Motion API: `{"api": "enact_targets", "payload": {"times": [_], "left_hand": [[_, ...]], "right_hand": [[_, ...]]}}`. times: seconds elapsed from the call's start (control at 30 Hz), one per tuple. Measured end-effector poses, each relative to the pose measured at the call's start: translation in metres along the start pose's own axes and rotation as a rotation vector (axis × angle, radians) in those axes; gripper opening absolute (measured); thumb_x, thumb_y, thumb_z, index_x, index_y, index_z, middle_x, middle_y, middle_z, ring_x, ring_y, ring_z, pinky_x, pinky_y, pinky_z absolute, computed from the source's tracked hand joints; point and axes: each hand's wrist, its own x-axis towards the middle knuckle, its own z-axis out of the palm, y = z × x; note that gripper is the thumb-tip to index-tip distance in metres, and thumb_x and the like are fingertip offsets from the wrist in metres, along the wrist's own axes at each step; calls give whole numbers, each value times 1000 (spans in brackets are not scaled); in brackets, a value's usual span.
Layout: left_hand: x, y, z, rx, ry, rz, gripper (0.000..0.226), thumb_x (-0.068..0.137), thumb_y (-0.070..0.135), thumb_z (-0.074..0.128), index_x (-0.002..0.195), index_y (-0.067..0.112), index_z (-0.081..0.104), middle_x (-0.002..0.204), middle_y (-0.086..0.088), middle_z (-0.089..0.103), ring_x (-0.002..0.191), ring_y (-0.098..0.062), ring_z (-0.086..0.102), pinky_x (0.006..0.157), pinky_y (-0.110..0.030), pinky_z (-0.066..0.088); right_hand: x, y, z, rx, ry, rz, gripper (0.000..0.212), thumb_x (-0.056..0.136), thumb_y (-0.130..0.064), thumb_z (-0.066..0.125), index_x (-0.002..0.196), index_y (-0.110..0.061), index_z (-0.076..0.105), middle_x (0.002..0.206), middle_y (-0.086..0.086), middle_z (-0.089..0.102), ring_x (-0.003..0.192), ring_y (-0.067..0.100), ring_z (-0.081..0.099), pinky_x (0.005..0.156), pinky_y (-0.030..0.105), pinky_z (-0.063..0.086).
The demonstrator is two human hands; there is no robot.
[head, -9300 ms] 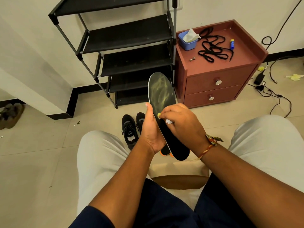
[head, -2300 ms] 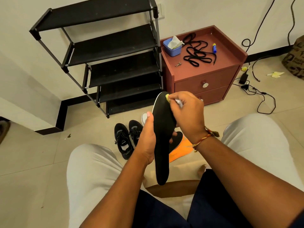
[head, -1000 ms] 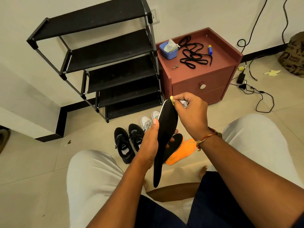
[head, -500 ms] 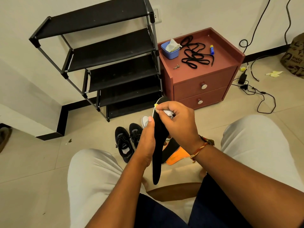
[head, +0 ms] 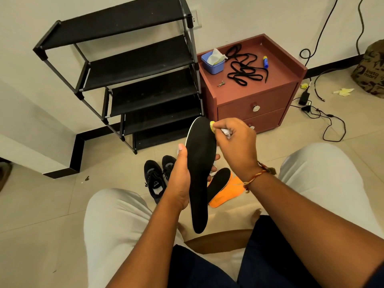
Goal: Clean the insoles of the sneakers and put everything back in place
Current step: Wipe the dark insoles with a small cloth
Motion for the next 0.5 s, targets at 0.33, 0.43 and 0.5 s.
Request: {"api": "enact_targets", "payload": {"times": [0.33,0.43,0.5], "left_hand": [[9,-1,-7,-301,-23,-5,89,93,79,23,131,10,65,130,-21,64,95,-27,58,78,-40,44],[6,-1,-5,-286,-26,-19,85,95,76,21,111,16,78,117,-17,71,92,-27,59,78,-39,45],[5,-3,-4,-253,-31,-29,82,96,76,21,109,18,79,111,-16,72,93,-28,59,79,-40,46]], "right_hand": [[0,-2,-2,117,20,106,15,93,-18,69,106,-14,74,102,-5,71,95,6,65,77,18,56],[-3,-8,1,63,-22,6,22,93,-17,69,114,-13,72,111,-3,69,103,5,63,85,11,51],[-5,-9,2,35,-66,-63,24,93,-15,69,116,-11,72,114,-1,69,105,6,62,89,10,49]]}}
